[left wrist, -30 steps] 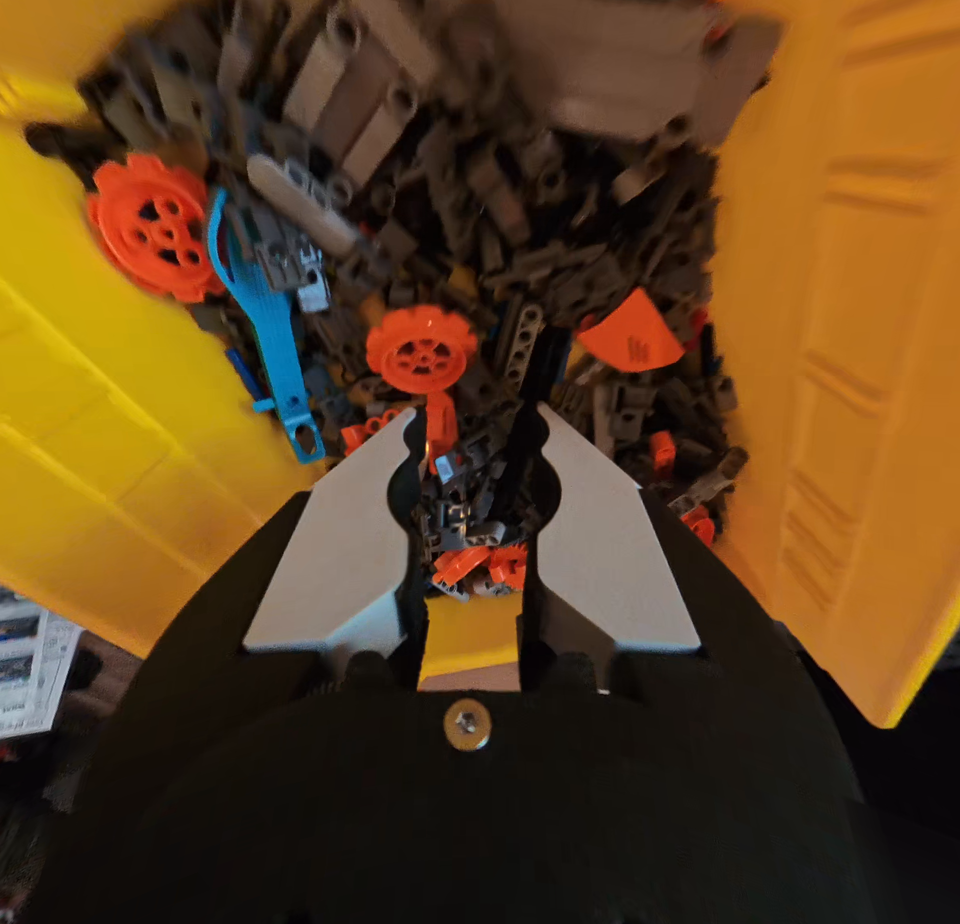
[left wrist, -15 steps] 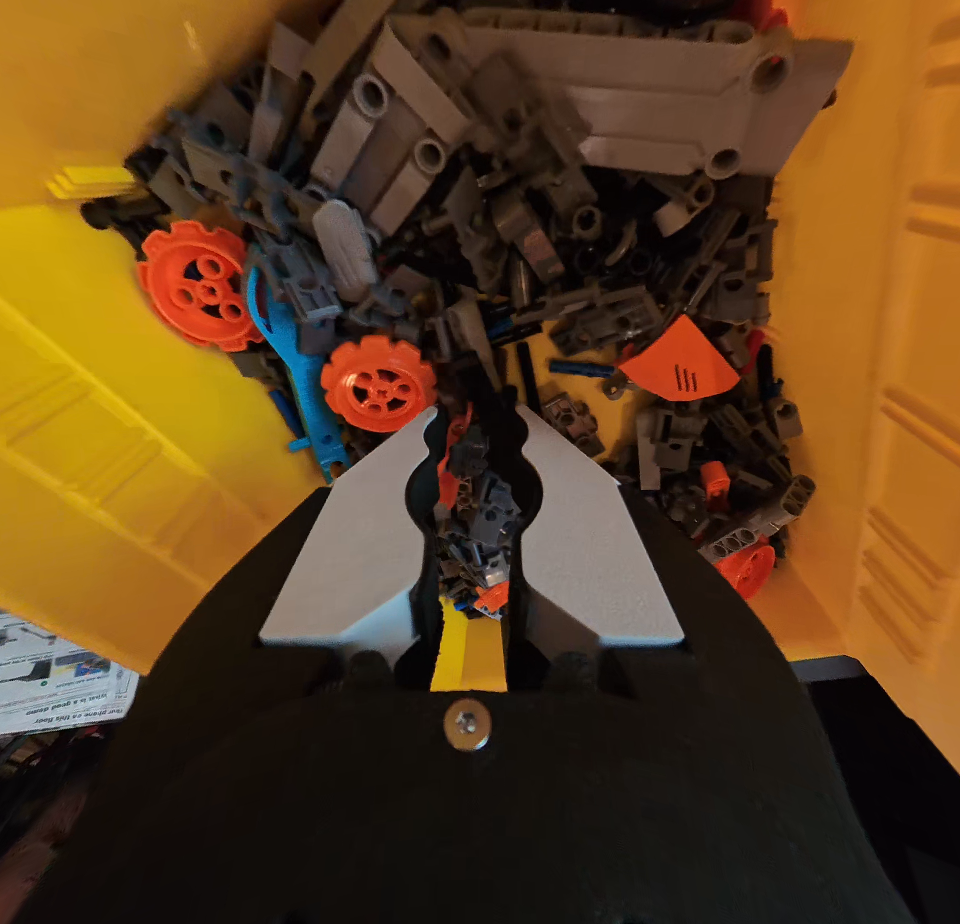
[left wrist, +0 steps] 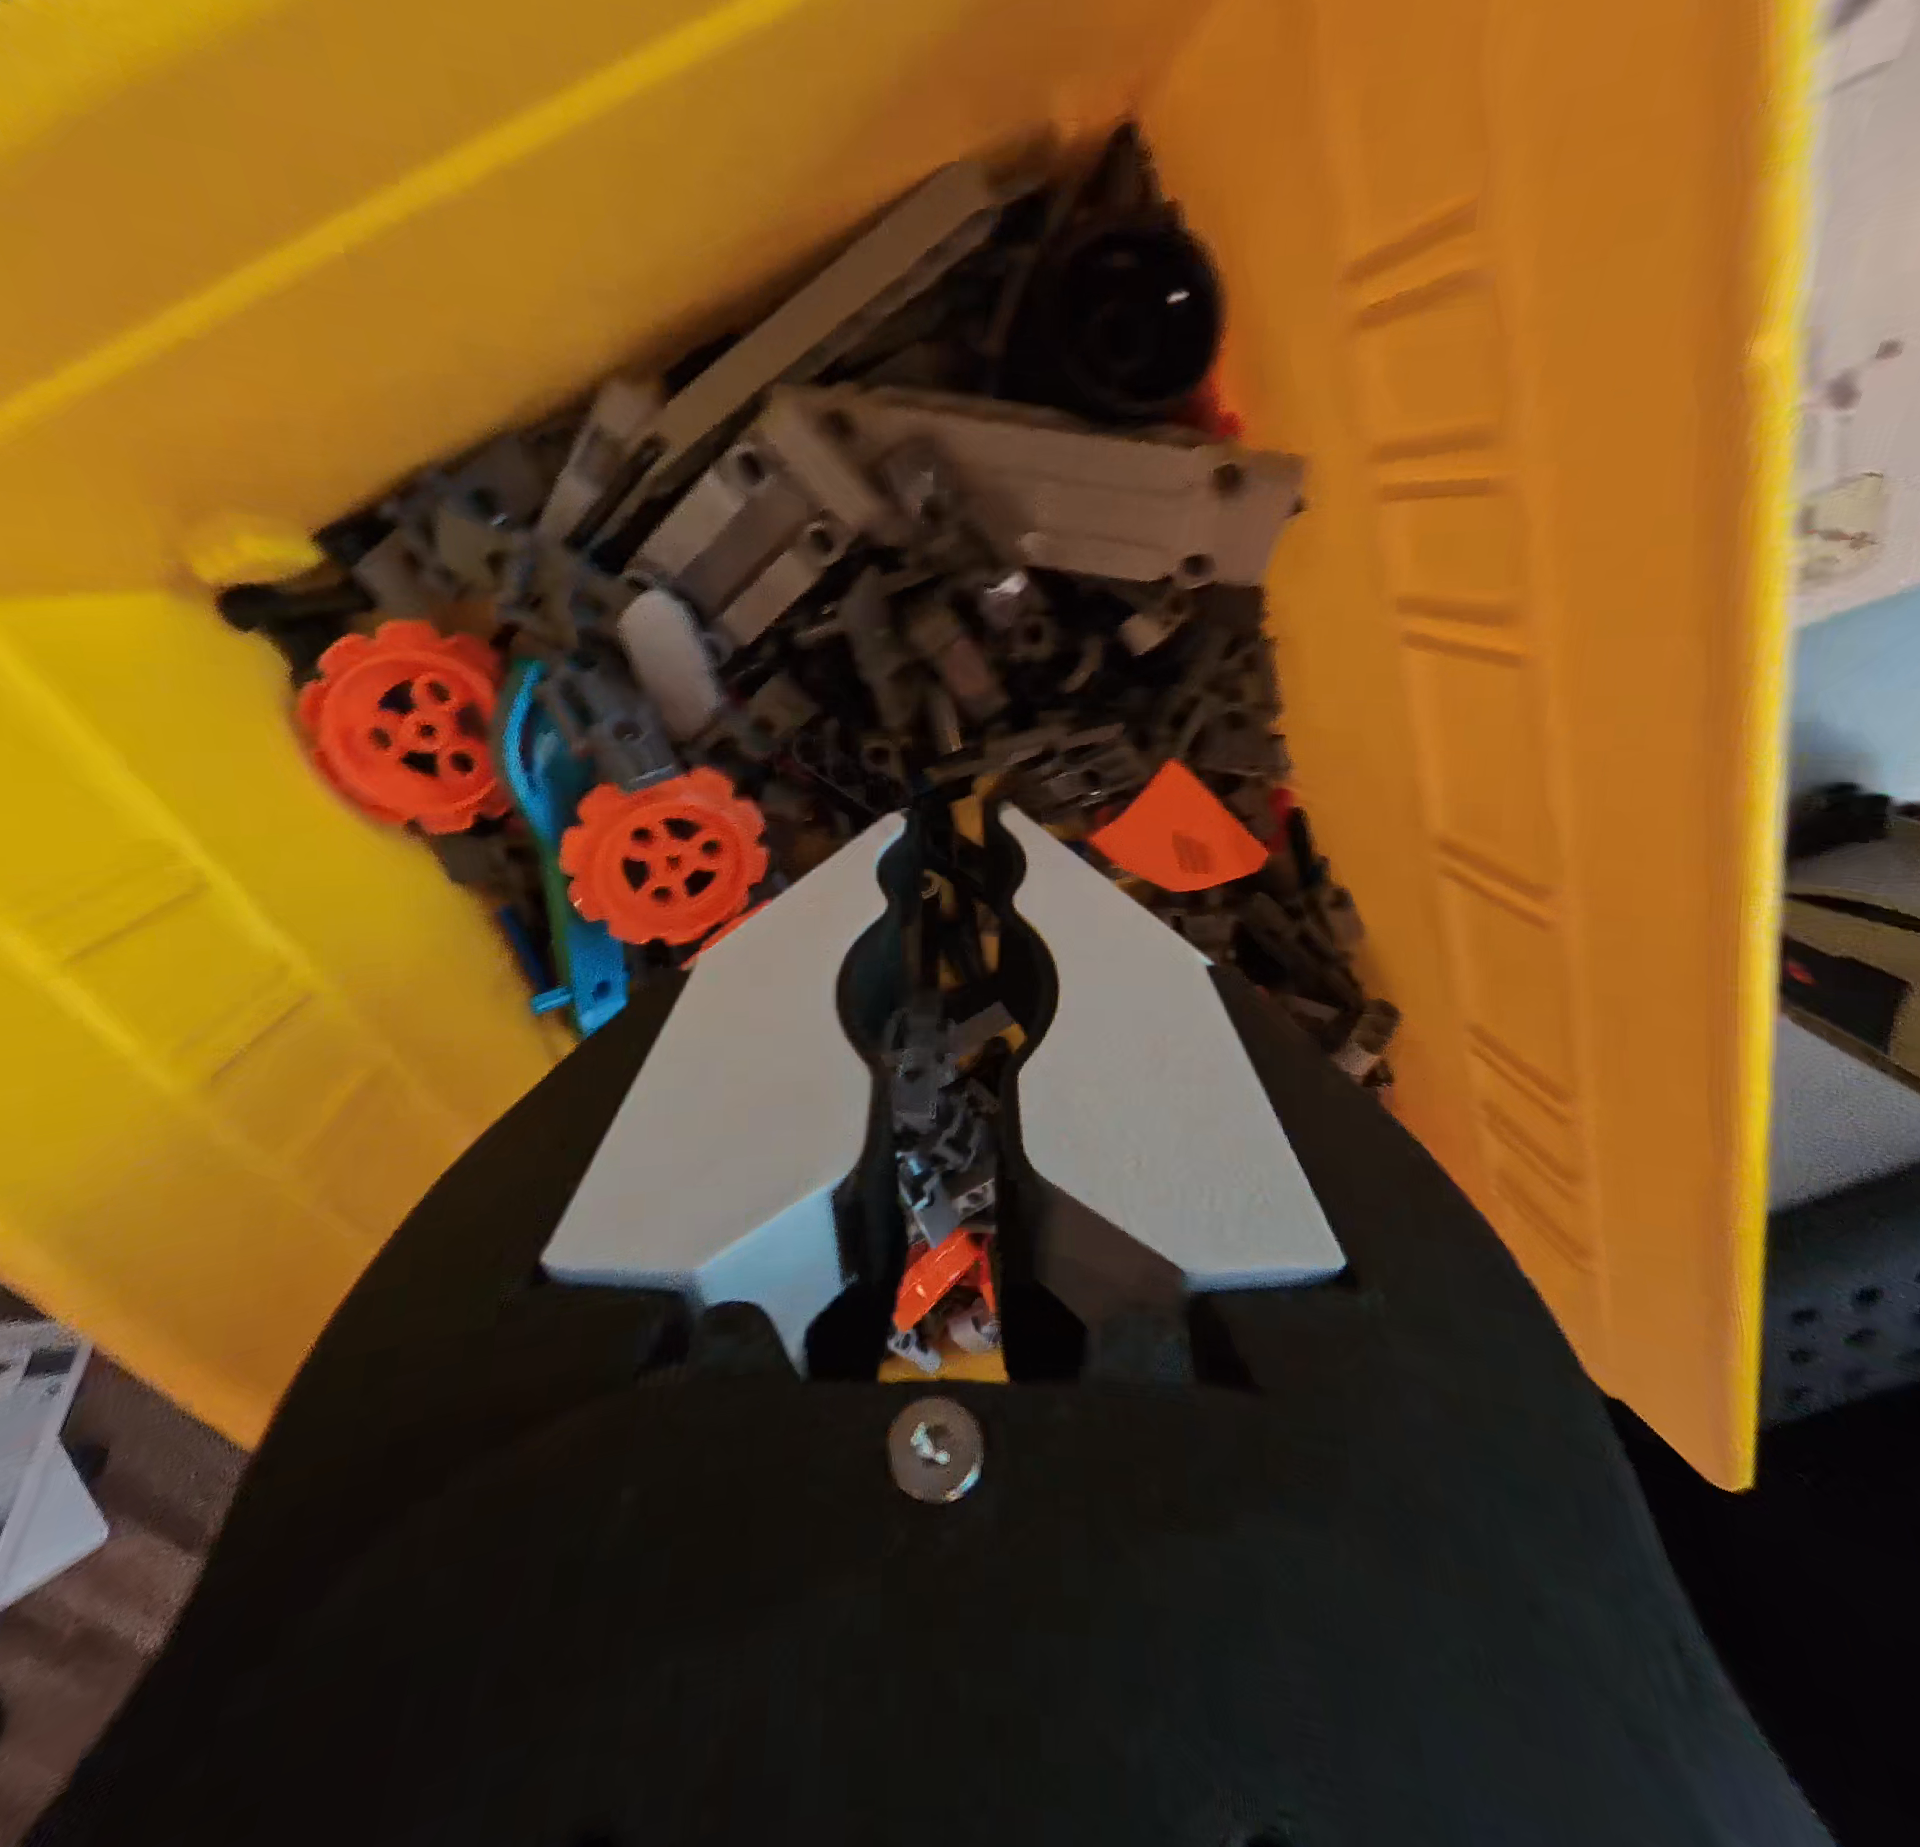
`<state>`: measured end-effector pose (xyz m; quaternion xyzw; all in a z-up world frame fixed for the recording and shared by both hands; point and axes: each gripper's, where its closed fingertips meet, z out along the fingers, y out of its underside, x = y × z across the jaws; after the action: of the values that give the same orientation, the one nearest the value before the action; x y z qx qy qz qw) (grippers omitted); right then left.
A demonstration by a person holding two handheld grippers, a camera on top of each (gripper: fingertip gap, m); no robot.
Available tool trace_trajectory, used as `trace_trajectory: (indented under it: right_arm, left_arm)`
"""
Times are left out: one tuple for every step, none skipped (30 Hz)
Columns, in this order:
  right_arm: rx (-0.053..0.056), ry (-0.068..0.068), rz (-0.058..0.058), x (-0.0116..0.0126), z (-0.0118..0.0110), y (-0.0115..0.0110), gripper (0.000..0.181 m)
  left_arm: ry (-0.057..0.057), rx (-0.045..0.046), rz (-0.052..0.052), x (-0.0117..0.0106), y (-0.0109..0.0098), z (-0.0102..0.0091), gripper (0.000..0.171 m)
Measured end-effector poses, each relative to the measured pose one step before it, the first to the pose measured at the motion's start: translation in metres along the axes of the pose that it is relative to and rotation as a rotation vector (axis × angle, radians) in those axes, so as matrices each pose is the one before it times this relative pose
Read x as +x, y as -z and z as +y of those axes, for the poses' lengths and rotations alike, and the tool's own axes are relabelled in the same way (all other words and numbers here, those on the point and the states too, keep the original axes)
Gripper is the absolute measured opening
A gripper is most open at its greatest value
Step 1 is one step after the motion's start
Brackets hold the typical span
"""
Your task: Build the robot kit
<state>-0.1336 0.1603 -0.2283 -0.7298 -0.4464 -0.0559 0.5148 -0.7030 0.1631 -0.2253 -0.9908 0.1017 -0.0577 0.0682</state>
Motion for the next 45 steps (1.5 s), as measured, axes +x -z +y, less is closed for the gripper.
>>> trace_trajectory:
  right_arm:
    - [0.0002, 0.0006, 0.0003, 0.00003, -0.00002, 0.00007, 0.034]
    - [0.0002, 0.0004, 0.0000, -0.00003, -0.00002, 0.00007, 0.034]
    - [0.0005, 0.0004, 0.0001, -0.00007, -0.00013, 0.00001, 0.034]
    - [0.0004, 0.0005, 0.0003, 0.00002, -0.00004, 0.00005, 0.034]
    - [0.0003, 0.0000, 0.0000, -0.00005, -0.00003, 0.00006, 0.034]
    - [0.0002, -0.0003, -0.0004, -0.00002, -0.00009, 0.00003, 0.034]
    - [0.0002, 0.0000, 0.0000, 0.00006, 0.00005, 0.00003, 0.034]
    - [0.0001, 0.0002, 0.0000, -0.00005, -0.00008, -0.00004, 0.034]
    - [0.0000, 0.0000, -0.0007, -0.00015, 0.00007, -0.00005, 0.034]
    - [-0.0002, 0.0003, -0.0007, -0.00013, -0.00004, -0.00002, 0.034]
    - [-0.0005, 0.0006, -0.0001, -0.00003, 0.00014, -0.00001, 0.034]
    - [0.0001, 0.0000, -0.0010, -0.00019, -0.00009, -0.00005, 0.034]
    - [0.0002, -0.0004, -0.0012, -0.00019, -0.00003, -0.00002, 0.034]
    - [-0.0006, 0.0004, -0.0003, -0.00007, 0.00015, -0.00001, 0.034]
    - [-0.0002, 0.0005, 0.0000, -0.00003, 0.00010, -0.00003, 0.034]
    - [0.0001, 0.0003, -0.0003, -0.00008, -0.00008, -0.00004, 0.034]
    - [-0.0004, 0.0003, -0.0002, -0.00013, 0.00005, -0.00006, 0.034]
    - [-0.0007, -0.0001, -0.0002, -0.00003, 0.00010, 0.00005, 0.034]
    - [0.0001, -0.0004, -0.0001, 0.00002, 0.00006, 0.00003, 0.034]
    - [0.0010, -0.0001, 0.0005, 0.00012, -0.00014, 0.00009, 0.034]
    - [0.0006, -0.0007, 0.0000, 0.00006, -0.00009, 0.00004, 0.034]
    - [0.0000, -0.0010, -0.0005, -0.00002, -0.00001, 0.00008, 0.034]
    - [-0.0001, 0.0002, 0.0001, 0.00003, 0.00001, 0.00001, 0.034]
    - [-0.0004, 0.0006, -0.0005, -0.00013, 0.00005, -0.00006, 0.034]
    - [-0.0008, 0.0009, -0.0005, -0.00018, 0.00018, -0.00008, 0.034]
    - [-0.0007, 0.0012, 0.0000, -0.00009, 0.00002, -0.00007, 0.034]
    - [-0.0001, 0.0007, -0.0005, -0.00013, 0.00001, -0.00008, 0.034]
    - [-0.0001, -0.0009, -0.0008, -0.00006, 0.00007, -0.00004, 0.034]
    - [-0.0001, -0.0017, -0.0012, -0.00005, 0.00014, -0.00008, 0.034]
    - [-0.0008, -0.0012, -0.0014, -0.00016, 0.00010, -0.00010, 0.034]
    - [-0.0010, 0.0001, -0.0012, -0.00015, 0.00026, -0.00018, 0.034]
    - [-0.0008, 0.0007, -0.0012, -0.00029, 0.00011, -0.00019, 0.034]
    - [-0.0014, 0.0009, -0.0015, -0.00043, 0.00019, -0.00024, 0.034]
    - [-0.0018, 0.0006, -0.0014, -0.00025, 0.00037, -0.00021, 0.034]
    - [-0.0009, 0.0001, -0.0014, -0.00023, 0.00003, -0.00022, 0.034]
    - [-0.0005, -0.0002, -0.0016, -0.00023, 0.00019, -0.00022, 0.034]
    - [-0.0007, -0.0002, -0.0011, -0.00022, 0.00009, -0.00011, 0.034]
    - [-0.0008, -0.0003, -0.0015, -0.00022, 0.00010, -0.00019, 0.034]
    - [-0.0014, -0.0002, -0.0017, -0.00029, 0.00025, -0.00019, 0.034]
    - [-0.0018, 0.0001, -0.0013, -0.00021, 0.00037, -0.00029, 0.034]
    - [-0.0010, 0.0002, -0.0010, -0.00011, 0.00013, -0.00017, 0.034]
    - [0.0002, -0.0001, -0.0006, -0.00014, -0.00010, -0.00005, 0.034]
    - [0.0007, -0.0004, -0.0005, -0.00004, -0.00003, -0.00001, 0.034]
    - [0.0002, -0.0007, -0.0008, -0.00016, -0.00003, -0.00002, 0.034]
    - [0.0002, -0.0007, -0.0013, -0.00006, -0.00003, 0.00000, 0.034]
  left_arm:
    - [-0.0190, 0.00014, 0.0079, 0.00439, -0.00164, -0.00163, 0.004]
    - [-0.0135, -0.01516, -0.0034, 0.00148, -0.00304, 0.00110, 0.000]
    - [-0.0042, -0.03024, -0.0110, -0.00115, -0.00423, 0.00370, 0.000]
    - [0.0032, -0.03341, -0.0094, -0.00205, -0.00439, 0.00431, 0.000]
    - [0.0078, -0.02072, -0.0011, -0.00174, -0.00370, 0.00255, 0.002]
    - [0.0138, -0.01302, -0.0002, -0.00247, -0.00274, 0.00141, 0.004]
    - [0.0191, -0.00541, -0.0032, -0.00346, -0.00159, 0.00043, 0.005]
    - [0.0219, -0.00029, -0.0110, -0.00465, -0.00032, -0.00002, 0.005]
    - [0.0204, 0.00536, -0.0087, -0.00412, 0.00063, -0.00029, 0.004]
    - [0.0147, 0.00500, -0.0112, -0.00391, 0.00117, -0.00009, 0.005]
    - [0.0065, 0.00314, -0.0106, -0.00316, 0.00112, 0.00044, 0.002]
    - [-0.0022, 0.00413, 0.0007, -0.00084, 0.00057, 0.00011, 0.001]
    - [-0.0091, 0.00225, 0.0104, 0.00126, 0.00004, -0.00008, 0.003]
    - [-0.0097, 0.00122, 0.0064, 0.00098, -0.00053, -0.00037, 0.004]
    - [-0.0087, 0.00158, 0.0042, 0.00082, -0.00070, -0.00104, 0.005]
    - [-0.0129, 0.00389, 0.0044, 0.00122, -0.00082, -0.00169, 0.007]
    - [-0.0158, 0.00252, -0.0023, 0.00057, -0.00096, -0.00141, 0.009]
    - [-0.0195, -0.00350, -0.0055, 0.00037, -0.00104, -0.00028, 0.009]
    - [-0.0274, -0.00192, -0.0058, 0.00051, -0.00107, -0.00053, 0.010]
    - [-0.0356, -0.00080, -0.0127, -0.00032, -0.00124, -0.00078, 0.012]
    - [-0.0422, -0.00395, -0.0240, -0.00170, -0.00152, -0.00019, 0.011]
    - [-0.0425, -0.00620, -0.0253, -0.00183, -0.00181, 0.00045, 0.009]
    - [-0.0361, -0.00482, -0.0177, -0.00066, -0.00153, 0.00022, 0.009]
    - [-0.0237, 0.00761, -0.0217, -0.00167, 0.00032, -0.00189, 0.011]
    - [-0.0162, 0.00424, -0.0179, -0.00140, 0.00006, -0.00121, 0.015]
    - [-0.0089, -0.00177, -0.0098, -0.00037, 0.00005, -0.00029, 0.015]
    - [-0.0077, -0.00139, -0.0075, -0.00014, 0.00013, -0.00005, 0.016]
    - [-0.0057, -0.00009, -0.0052, -0.00019, 0.00010, -0.00012, 0.016]
    - [-0.0035, 0.00138, -0.0012, -0.00007, 0.00004, -0.00015, 0.017]
    - [-0.0063, 0.00405, 0.0023, 0.00029, 0.00006, -0.00058, 0.019]
    - [-0.0128, 0.00671, 0.0022, 0.00048, 0.00006, -0.00075, 0.021]
    - [-0.0199, 0.00623, -0.0014, 0.00033, -0.00012, -0.00066, 0.022]
    - [-0.0245, 0.00917, -0.0047, 0.00021, 0.00008, -0.00073, 0.022]
    - [-0.0218, 0.00839, 0.0009, 0.00094, 0.00004, -0.00029, 0.021]
    - [-0.0117, 0.00752, 0.0123, 0.00235, -0.00007, 0.00001, 0.017]
    - [-0.0037, 0.00466, 0.0186, 0.00286, -0.00030, -0.00002, 0.011]
    - [0.0017, 0.00254, 0.0110, 0.00137, -0.00017, -0.00006, 0.008]
    - [0.0068, -0.00092, -0.0001, -0.00076, 0.00007, 0.00007, 0.009]
    - [0.0087, -0.00078, 0.0000, -0.00078, 0.00006, 0.00014, 0.011]
    - [0.0069, 0.00085, 0.0030, -0.00007, -0.00012, 0.00001, 0.011]
    - [0.0028, 0.00178, 0.0026, 0.00000, -0.00003, 0.00019, 0.011]
    - [-0.0006, 0.00017, 0.0037, 0.00036, 0.00005, 0.00075, 0.011]
    - [-0.0003, -0.00382, 0.0097, 0.00155, -0.00003, 0.00149, 0.009]
    - [-0.0009, -0.00297, 0.0076, 0.00118, 0.00006, 0.00091, 0.007]
    - [-0.0037, -0.00005, 0.0035, 0.00086, -0.00016, 0.00011, 0.006]
